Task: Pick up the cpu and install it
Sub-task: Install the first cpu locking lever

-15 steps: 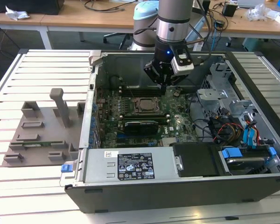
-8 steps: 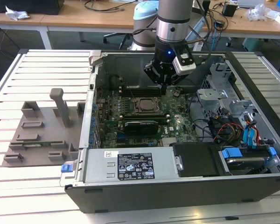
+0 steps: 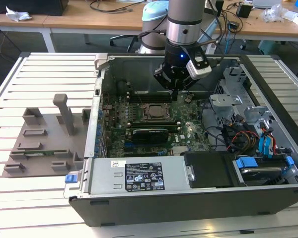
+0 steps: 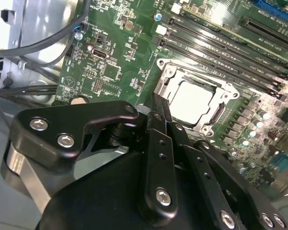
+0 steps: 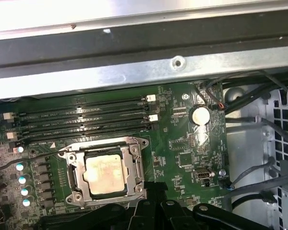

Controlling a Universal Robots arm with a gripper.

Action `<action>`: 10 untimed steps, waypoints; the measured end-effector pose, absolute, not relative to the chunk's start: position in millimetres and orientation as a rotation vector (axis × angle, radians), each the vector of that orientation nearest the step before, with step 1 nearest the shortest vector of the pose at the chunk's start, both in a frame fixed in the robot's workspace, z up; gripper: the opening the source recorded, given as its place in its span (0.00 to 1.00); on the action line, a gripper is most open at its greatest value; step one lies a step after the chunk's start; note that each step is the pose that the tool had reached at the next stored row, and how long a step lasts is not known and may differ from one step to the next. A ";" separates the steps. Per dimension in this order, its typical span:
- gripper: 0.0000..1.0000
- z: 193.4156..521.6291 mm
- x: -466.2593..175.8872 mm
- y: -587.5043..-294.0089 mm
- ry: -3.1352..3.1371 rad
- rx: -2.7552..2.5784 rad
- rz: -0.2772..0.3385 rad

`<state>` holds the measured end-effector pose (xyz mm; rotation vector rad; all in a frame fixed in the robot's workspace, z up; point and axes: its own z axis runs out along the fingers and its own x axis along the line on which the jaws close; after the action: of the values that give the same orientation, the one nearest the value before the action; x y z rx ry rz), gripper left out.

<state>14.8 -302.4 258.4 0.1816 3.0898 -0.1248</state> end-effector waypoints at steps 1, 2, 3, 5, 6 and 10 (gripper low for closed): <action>0.11 258.4 14.8 -302.4 3.090 0.167 -0.124; 0.11 258.4 14.8 -302.4 3.091 0.158 -0.124; 0.11 258.4 14.8 -302.4 3.091 0.142 -0.124; 0.11 258.4 14.8 -302.4 3.091 0.121 -0.123; 0.11 258.4 14.8 -302.4 3.092 0.102 -0.123; 0.11 258.4 14.8 -302.4 3.091 0.048 -0.122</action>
<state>14.8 -302.4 258.4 0.0482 3.0915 -0.1216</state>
